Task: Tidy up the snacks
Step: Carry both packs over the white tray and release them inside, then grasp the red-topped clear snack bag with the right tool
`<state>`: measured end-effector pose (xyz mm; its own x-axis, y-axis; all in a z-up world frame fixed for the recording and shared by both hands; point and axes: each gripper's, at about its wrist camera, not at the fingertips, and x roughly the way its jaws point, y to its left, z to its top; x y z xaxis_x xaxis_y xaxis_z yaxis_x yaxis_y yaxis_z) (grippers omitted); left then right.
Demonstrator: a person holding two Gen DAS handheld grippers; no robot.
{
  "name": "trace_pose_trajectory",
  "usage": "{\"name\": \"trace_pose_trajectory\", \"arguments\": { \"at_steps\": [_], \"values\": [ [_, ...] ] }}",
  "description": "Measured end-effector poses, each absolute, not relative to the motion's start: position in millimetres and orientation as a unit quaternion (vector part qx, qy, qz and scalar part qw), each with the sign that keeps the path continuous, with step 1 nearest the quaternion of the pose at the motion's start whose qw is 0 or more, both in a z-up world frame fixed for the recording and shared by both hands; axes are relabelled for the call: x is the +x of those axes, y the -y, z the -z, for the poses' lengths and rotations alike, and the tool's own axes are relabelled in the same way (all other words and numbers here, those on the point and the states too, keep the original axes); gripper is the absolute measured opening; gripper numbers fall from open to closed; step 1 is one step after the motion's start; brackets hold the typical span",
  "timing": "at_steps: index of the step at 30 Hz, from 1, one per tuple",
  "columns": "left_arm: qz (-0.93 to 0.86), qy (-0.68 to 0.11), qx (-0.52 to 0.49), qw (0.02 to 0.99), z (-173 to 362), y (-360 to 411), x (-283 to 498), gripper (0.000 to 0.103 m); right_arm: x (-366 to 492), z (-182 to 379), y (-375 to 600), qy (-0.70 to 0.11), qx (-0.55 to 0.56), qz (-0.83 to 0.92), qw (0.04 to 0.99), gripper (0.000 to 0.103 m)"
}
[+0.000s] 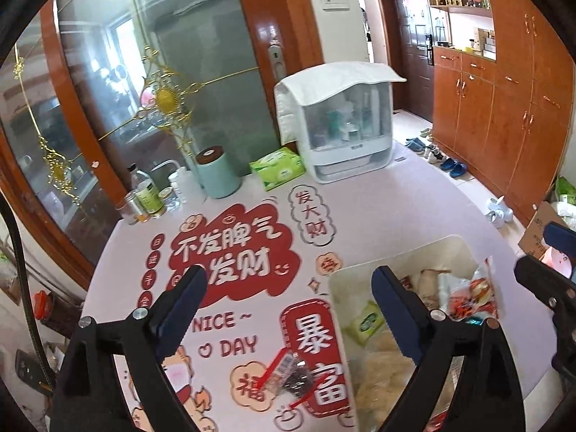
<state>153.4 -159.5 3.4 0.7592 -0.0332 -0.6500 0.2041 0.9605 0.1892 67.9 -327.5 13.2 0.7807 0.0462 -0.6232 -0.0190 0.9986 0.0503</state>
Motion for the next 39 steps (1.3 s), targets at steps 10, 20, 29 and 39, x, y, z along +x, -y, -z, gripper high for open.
{"name": "trace_pose_trajectory", "arguments": {
  "at_steps": [10,20,29,39],
  "values": [
    [0.040,-0.361,0.145,0.920,21.9,110.6,143.1,0.092,61.9,11.6,266.4,-0.364,-0.007,-0.084,0.927,0.061],
    [-0.004,-0.405,0.142,0.903,66.3,48.4,133.1,0.092,83.1,58.6,204.9,-0.430,-0.030,-0.136,0.892,0.061],
    [-0.018,-0.446,0.115,0.887,102.3,-2.9,138.1,0.092,107.7,111.2,133.5,-0.492,-0.115,-0.174,0.845,0.061],
    [-0.022,-0.484,0.079,0.871,138.5,-44.0,152.6,0.092,142.1,183.3,91.7,-0.591,-0.213,-0.171,0.759,0.061]
  ]
}}
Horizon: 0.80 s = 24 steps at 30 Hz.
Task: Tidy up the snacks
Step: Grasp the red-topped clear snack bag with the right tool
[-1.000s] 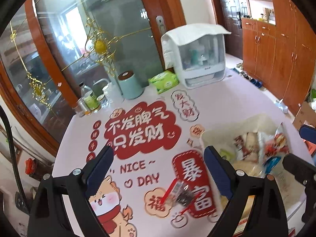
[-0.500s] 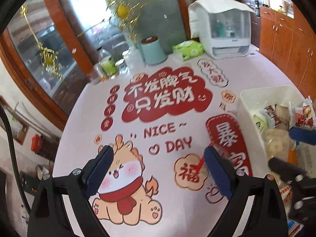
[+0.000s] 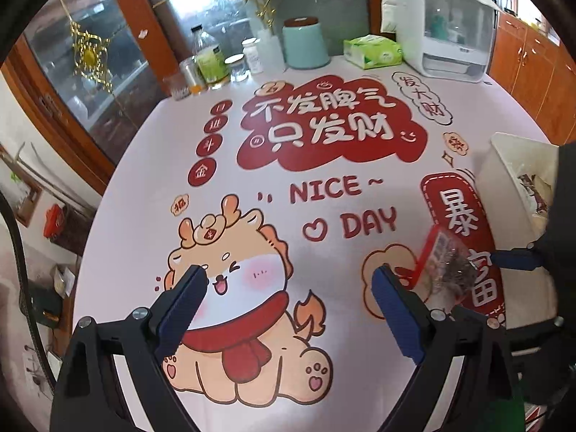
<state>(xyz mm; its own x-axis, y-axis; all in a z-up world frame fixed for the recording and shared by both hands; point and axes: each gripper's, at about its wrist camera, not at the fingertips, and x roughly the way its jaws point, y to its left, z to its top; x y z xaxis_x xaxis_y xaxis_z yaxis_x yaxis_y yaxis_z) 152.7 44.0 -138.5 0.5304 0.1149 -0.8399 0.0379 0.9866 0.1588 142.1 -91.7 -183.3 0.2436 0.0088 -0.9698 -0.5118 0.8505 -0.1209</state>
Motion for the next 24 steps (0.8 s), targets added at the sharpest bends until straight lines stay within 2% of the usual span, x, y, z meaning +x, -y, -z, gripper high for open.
{"name": "trace_pose_trajectory", "arguments": {
  "at_steps": [7,14,21,24],
  "values": [
    [-0.024,-0.498,0.064,0.865,153.9,-62.8,161.0,0.092,163.6,218.8,87.8,-0.641,-0.233,-0.143,0.717,0.061],
    [-0.031,-0.514,0.053,0.856,171.3,-75.4,171.8,0.092,172.3,227.3,86.6,-0.648,-0.257,-0.135,0.704,0.064],
    [-0.031,-0.530,0.044,0.846,186.6,-78.1,180.4,0.092,189.8,236.9,86.4,-0.667,-0.280,-0.167,0.670,0.073],
    [-0.029,-0.533,0.037,0.845,188.7,-77.6,182.5,0.092,200.9,242.0,87.6,-0.683,-0.293,-0.193,0.640,0.072]
  ]
}}
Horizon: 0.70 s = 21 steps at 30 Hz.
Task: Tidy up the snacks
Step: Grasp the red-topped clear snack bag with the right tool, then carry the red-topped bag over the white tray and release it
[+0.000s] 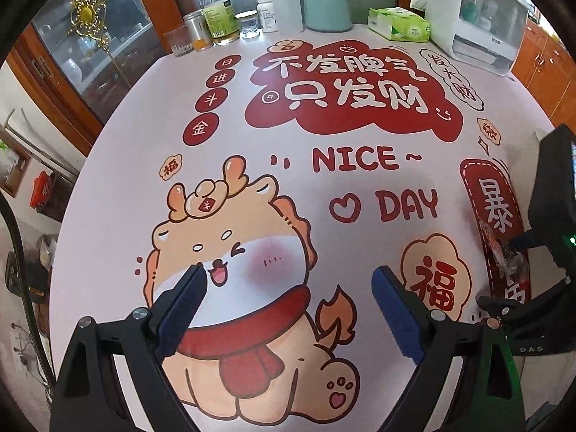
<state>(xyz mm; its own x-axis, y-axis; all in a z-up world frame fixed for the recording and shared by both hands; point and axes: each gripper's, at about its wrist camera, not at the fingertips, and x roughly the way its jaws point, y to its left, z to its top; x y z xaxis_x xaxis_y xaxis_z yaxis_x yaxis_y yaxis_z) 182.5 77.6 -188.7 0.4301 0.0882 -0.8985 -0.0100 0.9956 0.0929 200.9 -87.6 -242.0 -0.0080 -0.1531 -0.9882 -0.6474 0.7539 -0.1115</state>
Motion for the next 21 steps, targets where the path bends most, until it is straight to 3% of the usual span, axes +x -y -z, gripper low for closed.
{"name": "trace_pose_trajectory", "arguments": {
  "at_steps": [2,5,10,14,15,16,17,21],
  "values": [
    [-0.029,-0.534,0.034,0.845,189.8,-77.0,183.1,0.092,206.8,244.5,89.7,-0.692,-0.298,-0.206,0.624,0.069],
    [-0.030,-0.534,0.031,0.844,191.0,-78.2,183.9,0.092,214.1,246.0,93.9,-0.707,-0.284,-0.219,0.609,0.056],
    [-0.039,-0.540,0.021,0.840,194.9,-86.9,182.5,0.092,213.4,244.3,92.3,-0.692,-0.299,-0.224,0.618,0.052],
    [-0.046,-0.545,0.009,0.837,196.3,-94.7,181.5,0.092,205.6,230.9,90.1,-0.682,-0.268,-0.233,0.639,0.043],
    [-0.047,-0.546,0.007,0.837,195.9,-95.7,180.8,0.092,201.1,228.0,88.5,-0.679,-0.263,-0.235,0.644,0.037],
    [-0.047,-0.546,0.006,0.836,195.7,-96.8,180.4,0.092,197.9,223.2,86.0,-0.675,-0.253,-0.242,0.649,0.022],
    [-0.047,-0.546,0.005,0.836,194.7,-96.5,179.5,0.092,197.6,219.2,83.9,-0.673,-0.246,-0.245,0.654,0.019],
    [-0.044,-0.547,0.011,0.836,190.3,-92.2,175.2,0.092,183.3,196.7,76.4,-0.649,-0.205,-0.265,0.684,0.019]
  ]
}}
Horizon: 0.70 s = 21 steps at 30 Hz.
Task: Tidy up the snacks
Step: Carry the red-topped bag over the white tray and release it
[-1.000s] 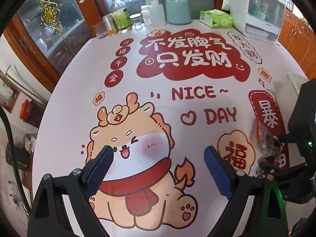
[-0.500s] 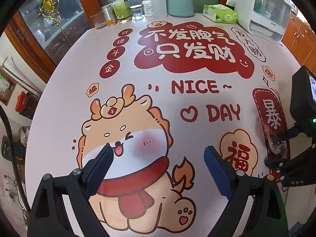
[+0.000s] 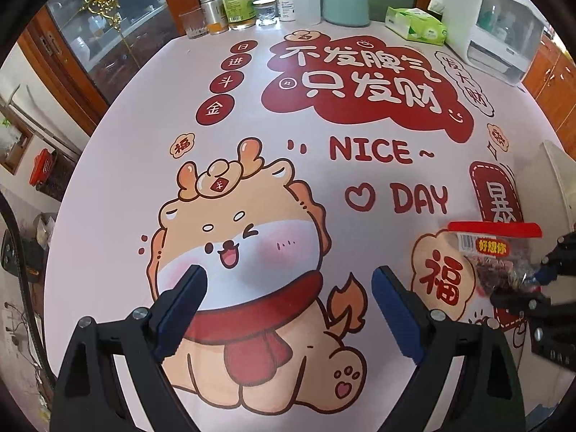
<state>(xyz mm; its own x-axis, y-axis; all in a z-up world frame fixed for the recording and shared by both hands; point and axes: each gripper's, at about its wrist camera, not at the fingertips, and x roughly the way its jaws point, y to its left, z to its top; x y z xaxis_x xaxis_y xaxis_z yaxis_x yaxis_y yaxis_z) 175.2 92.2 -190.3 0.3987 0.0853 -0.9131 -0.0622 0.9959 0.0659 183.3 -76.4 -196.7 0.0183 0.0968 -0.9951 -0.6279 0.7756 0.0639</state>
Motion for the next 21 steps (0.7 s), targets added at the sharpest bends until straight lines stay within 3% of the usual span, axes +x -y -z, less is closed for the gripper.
{"name": "trace_pose_trajectory", "arguments": {
  "at_steps": [13,21],
  "values": [
    [-0.004,-0.537,0.029,0.843,149.2,-51.6,136.8,0.092,105.9,123.7,96.8,-0.579,-0.079,-0.271,0.765,0.019],
    [0.054,-0.501,0.048,0.862,97.0,17.9,117.3,0.092,74.2,70.9,178.1,-0.527,-0.020,-0.190,0.828,0.019]
  ]
}}
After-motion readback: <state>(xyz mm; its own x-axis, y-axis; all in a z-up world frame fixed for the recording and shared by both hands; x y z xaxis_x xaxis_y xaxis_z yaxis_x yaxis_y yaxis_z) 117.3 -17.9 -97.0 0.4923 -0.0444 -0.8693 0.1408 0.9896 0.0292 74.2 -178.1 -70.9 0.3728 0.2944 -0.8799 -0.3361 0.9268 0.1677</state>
